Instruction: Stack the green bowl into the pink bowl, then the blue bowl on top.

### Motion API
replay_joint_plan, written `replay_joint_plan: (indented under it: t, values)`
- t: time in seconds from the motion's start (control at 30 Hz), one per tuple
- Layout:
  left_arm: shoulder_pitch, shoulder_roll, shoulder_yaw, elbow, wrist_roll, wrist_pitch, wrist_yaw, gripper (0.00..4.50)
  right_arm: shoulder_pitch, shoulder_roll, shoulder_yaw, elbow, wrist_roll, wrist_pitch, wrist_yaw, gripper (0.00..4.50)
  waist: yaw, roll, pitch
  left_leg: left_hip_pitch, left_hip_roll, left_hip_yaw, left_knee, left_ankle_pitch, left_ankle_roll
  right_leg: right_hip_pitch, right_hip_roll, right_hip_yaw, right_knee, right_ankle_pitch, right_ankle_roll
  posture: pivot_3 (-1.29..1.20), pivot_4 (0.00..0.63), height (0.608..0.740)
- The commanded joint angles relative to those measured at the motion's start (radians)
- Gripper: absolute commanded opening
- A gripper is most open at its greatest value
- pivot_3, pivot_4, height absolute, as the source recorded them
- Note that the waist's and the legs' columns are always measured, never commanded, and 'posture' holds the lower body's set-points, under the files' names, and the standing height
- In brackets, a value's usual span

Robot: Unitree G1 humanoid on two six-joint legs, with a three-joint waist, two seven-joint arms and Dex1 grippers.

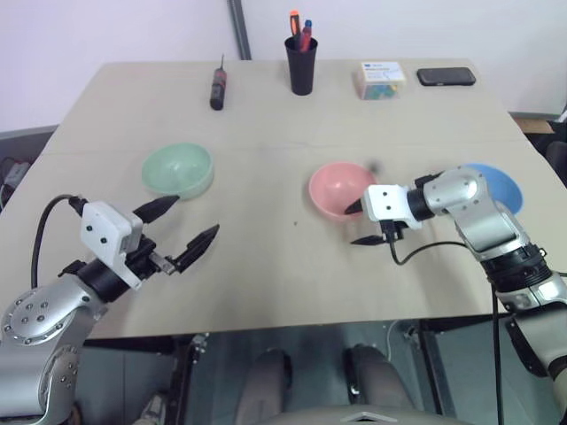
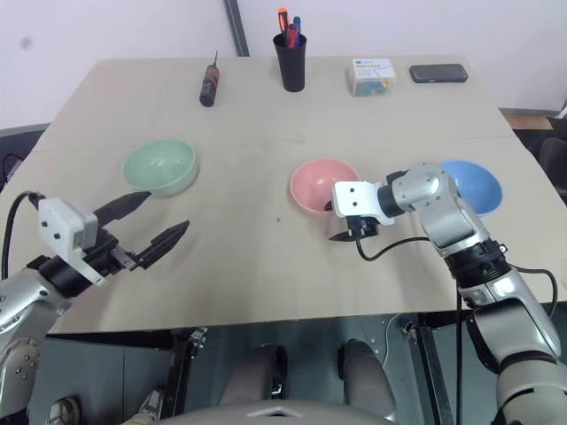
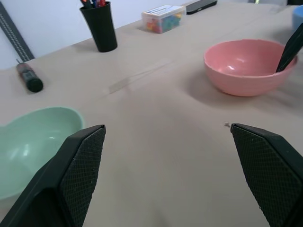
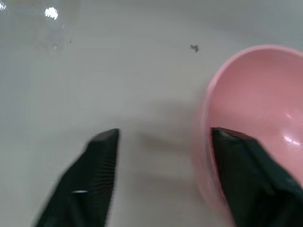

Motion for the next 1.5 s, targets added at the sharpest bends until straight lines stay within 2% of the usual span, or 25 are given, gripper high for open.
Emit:
replay_joint_plan:
  t: [0.03,0.1,0.17,0.23,0.37,0.47,0.57,0.7,0.83,0.97,1.07,1.23,1.37,1.5]
  values:
    - [-0.042,0.08,-0.009,0.012,0.151,0.079,0.109,4.5,0.027,0.037,-0.147,-0.129,0.124,0.069,-0.103,4.45,0.001,0.0,0.0,0.0,0.0,0.0,0.0,0.0,0.0,0.0,0.0,0.0,0.0,0.0,0.0,0.0,0.15,0.74]
    - [-0.089,0.151,-0.043,0.026,0.188,0.151,0.112,4.5,0.056,0.047,-0.198,-0.205,0.19,0.11,-0.13,4.45,0.004,0.0,0.0,-0.001,0.0,-0.001,0.0,0.0,0.0,-0.001,0.0,-0.001,0.0,0.0,0.0,0.0,0.15,0.74]
    - [-0.149,0.281,-0.146,0.062,0.288,0.22,0.097,4.5,0.089,0.072,-0.239,-0.269,0.275,0.129,-0.15,4.45,0.009,-0.002,0.0,-0.001,0.0,-0.002,0.0,0.0,0.0,0.0,0.0,-0.002,0.0,0.0,0.0,0.0,0.15,0.74]
    - [-0.205,0.36,-0.236,0.11,0.358,0.214,0.075,4.5,0.099,0.071,-0.24,-0.303,0.295,0.148,-0.167,4.45,0.011,-0.002,0.001,-0.001,-0.001,-0.003,0.0,0.0,0.0,0.0,0.0,-0.003,0.0,0.0,0.0,0.0,0.15,0.74]
    - [-0.429,0.41,-0.471,0.301,0.498,0.176,0.026,4.5,0.106,0.101,-0.215,-0.344,0.294,0.159,-0.245,4.45,0.011,-0.001,0.001,-0.001,0.0,0.004,0.0,0.0,0.0,-0.001,0.001,-0.001,0.0,0.0,0.0,0.0,0.15,0.74]
    - [-0.573,0.394,-0.617,0.446,0.596,0.11,-0.035,4.5,0.109,0.105,-0.198,-0.358,0.286,0.156,-0.274,4.45,0.01,-0.002,0.002,-0.002,0.0,0.005,0.0,0.0,0.0,-0.002,0.002,0.0,0.001,0.0,0.0,0.0,0.15,0.74]
    - [-0.724,0.334,-0.724,0.591,0.674,0.046,-0.072,3.67,0.127,0.089,-0.198,-0.378,0.285,0.154,-0.295,4.5,0.011,-0.002,0.002,-0.003,0.0,0.006,0.0,0.0,0.0,-0.003,0.002,0.0,0.0,0.0,0.0,0.0,0.15,0.74]
    - [-0.828,0.282,-0.766,0.708,0.706,-0.023,-0.128,1.89,0.155,0.061,-0.207,-0.415,0.288,0.163,-0.322,4.5,0.024,-0.003,0.002,-0.004,0.0,0.007,0.0,0.0,0.0,-0.004,0.002,0.0,-0.001,0.0,0.0,0.0,0.15,0.74]
    - [-0.859,0.268,-0.752,0.741,0.702,-0.054,-0.183,0.06,0.178,0.036,-0.211,-0.446,0.288,0.175,-0.351,4.5,0.022,-0.003,0.002,-0.005,0.001,0.007,0.0,0.0,0.0,-0.004,0.002,0.001,-0.002,0.0,0.0,0.0,0.15,0.74]
    - [-0.864,0.265,-0.734,0.738,0.694,-0.065,-0.224,0.02,0.192,0.021,-0.212,-0.463,0.289,0.188,-0.376,4.5,0.024,-0.003,0.002,-0.005,0.001,0.007,0.001,0.0,0.0,-0.004,0.002,0.001,-0.002,0.0,0.0,0.0,0.15,0.74]
    - [-0.897,0.241,-0.697,0.669,0.608,-0.058,-0.307,0.02,0.239,-0.005,-0.25,-0.494,0.292,0.2,-0.405,4.5,0.029,-0.004,0.003,-0.005,0.001,0.007,0.001,0.0,0.0,-0.004,0.002,0.001,-0.001,0.0,0.0,0.0,0.15,0.74]
    - [-1.072,0.12,-0.715,0.555,0.445,-0.043,-0.494,0.02,0.388,-0.054,-0.368,-0.593,0.318,0.255,-0.467,4.5,0.055,-0.005,0.003,-0.019,0.001,-0.002,0.014,0.0,0.0,-0.008,0.002,-0.008,0.001,0.0,0.0,0.0,0.15,0.74]
    - [-1.215,-0.02,-0.79,0.666,0.43,-0.156,-0.593,0.02,0.541,-0.067,-0.471,-0.704,0.328,0.325,-0.537,4.5,0.06,-0.004,0.003,-0.019,-0.001,-0.006,0.016,0.0,0.0,-0.005,0.001,-0.011,0.001,0.0,0.0,0.0,0.15,0.74]
    - [-1.305,-0.168,-0.879,0.893,0.494,-0.352,-0.631,0.02,0.682,-0.07,-0.53,-0.807,0.29,0.358,-0.617,4.5,0.05,-0.002,0.002,-0.016,-0.002,-0.008,0.017,0.0,0.001,-0.002,0.001,-0.012,0.001,0.0,0.0,0.0,0.15,0.74]
